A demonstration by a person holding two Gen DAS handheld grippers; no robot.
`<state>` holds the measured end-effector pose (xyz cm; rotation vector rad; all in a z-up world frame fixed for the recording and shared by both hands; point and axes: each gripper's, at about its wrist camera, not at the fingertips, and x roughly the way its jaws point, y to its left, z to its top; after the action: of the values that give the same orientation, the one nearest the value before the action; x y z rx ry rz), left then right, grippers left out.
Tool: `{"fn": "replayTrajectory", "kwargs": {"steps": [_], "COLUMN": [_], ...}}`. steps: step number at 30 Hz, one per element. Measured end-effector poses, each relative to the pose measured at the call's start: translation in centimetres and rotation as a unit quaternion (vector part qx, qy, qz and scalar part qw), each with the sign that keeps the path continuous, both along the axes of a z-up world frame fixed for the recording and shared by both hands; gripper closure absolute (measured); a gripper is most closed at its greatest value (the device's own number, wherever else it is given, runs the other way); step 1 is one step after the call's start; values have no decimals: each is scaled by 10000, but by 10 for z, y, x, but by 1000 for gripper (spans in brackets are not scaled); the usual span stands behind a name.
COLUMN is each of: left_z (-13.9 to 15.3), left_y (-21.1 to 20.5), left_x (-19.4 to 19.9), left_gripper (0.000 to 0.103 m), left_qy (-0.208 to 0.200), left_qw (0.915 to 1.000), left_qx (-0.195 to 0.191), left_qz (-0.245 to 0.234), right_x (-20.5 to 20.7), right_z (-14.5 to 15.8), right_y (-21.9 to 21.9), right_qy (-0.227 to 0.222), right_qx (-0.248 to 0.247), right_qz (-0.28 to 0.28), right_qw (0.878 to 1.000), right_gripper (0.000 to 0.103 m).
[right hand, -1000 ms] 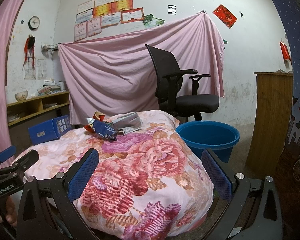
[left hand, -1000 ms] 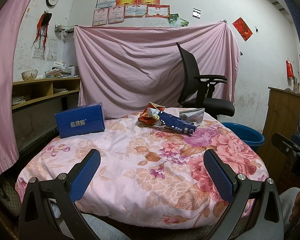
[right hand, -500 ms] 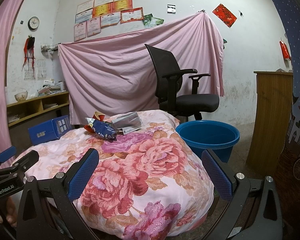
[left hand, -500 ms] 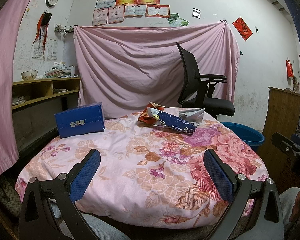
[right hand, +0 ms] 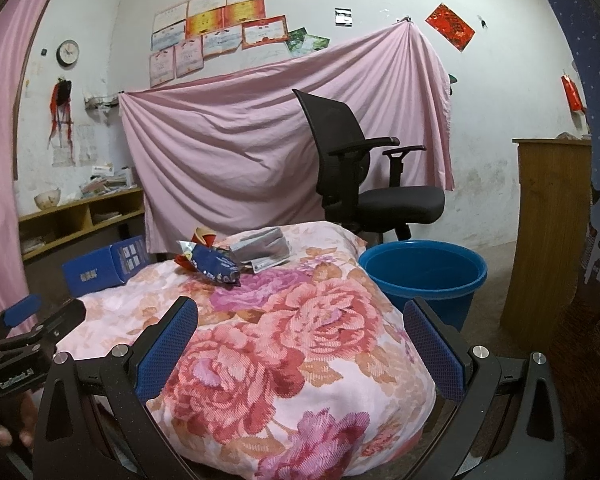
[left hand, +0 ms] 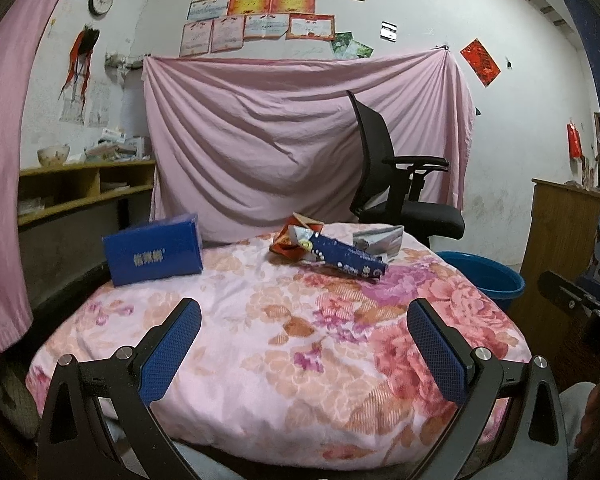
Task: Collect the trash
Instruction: 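Move both tools toward the trash pile on the table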
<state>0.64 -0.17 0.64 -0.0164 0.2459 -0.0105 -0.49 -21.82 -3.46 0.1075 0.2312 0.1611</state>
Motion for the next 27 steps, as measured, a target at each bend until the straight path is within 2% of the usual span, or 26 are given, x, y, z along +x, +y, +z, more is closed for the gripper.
{"fn": "replayTrajectory", "kwargs": {"steps": [4,8,16,21,27], "left_z": [5,12,24,29,20], "left_y": [-3,2,10,16,32], "left_x": [17,41,104,154,206], "left_gripper": [2,2,2,2,2], "left_qy": [-139,-124,-87,163,793], "left_qw": [9999,9999,9998,9995,9949], "left_qx": [78,0,-189,-265,-619], "left_qz": [-67,-89,-2,15,27], "right_x": [11,31,94,144,204], "right_z": [8,17,35,46,46], "right_y": [-1,4,7,11,30], "right_qy": [-77,-155,-244,-76,454], "right_qx": [-19,-114,-203,-156,-401], "right_qz": [28,87,218,302,611], "right_qw": [10000,9998,9993,9994,9963], "right_gripper": [0,0,0,0,0]}}
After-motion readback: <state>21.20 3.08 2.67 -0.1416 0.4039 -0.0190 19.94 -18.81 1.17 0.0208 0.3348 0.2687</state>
